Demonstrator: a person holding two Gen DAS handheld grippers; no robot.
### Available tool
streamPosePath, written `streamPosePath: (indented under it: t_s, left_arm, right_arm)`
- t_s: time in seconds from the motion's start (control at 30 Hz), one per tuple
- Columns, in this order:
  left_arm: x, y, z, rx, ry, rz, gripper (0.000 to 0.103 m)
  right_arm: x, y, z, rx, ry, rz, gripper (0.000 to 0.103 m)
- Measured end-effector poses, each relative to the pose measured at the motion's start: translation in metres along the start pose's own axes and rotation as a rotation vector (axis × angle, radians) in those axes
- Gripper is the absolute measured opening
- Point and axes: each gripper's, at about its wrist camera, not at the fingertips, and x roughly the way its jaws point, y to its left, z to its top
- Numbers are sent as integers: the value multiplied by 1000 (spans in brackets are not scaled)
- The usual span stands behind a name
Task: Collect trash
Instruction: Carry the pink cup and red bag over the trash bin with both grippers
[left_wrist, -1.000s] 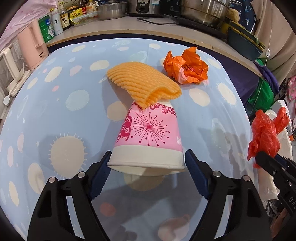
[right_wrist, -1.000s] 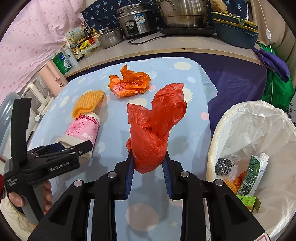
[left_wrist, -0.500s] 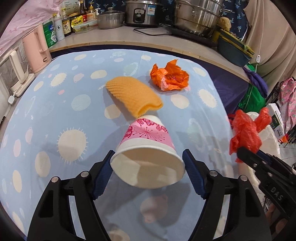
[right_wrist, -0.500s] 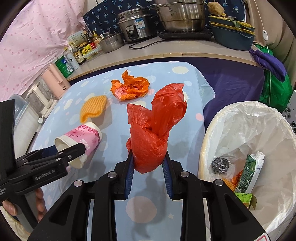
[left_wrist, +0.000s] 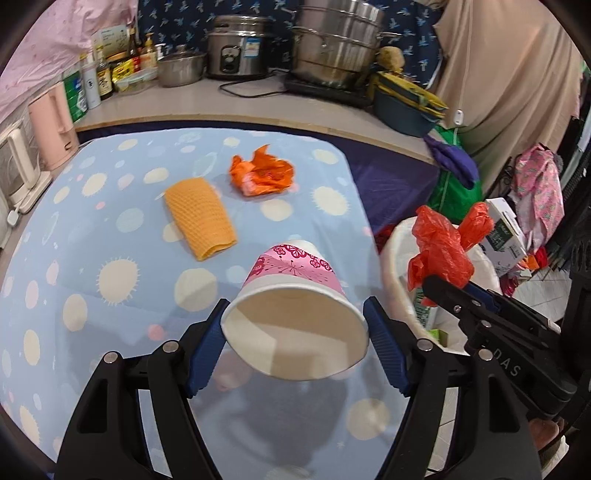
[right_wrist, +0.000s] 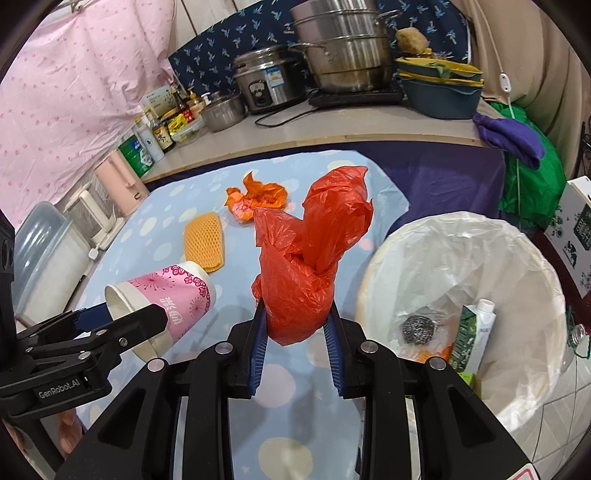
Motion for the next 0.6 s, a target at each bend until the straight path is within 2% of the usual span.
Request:
streamPosePath:
  t_s: [0.37,0.6]
  left_arm:
    - [-13,-72,10,123,-42,-90,69]
    - [-6,-118,17,204,-49,-123,69]
  right_arm:
    - [-46,-59,-4,96,-72,-88,27]
    - [-64,-101,-7,165,-107,-145,27]
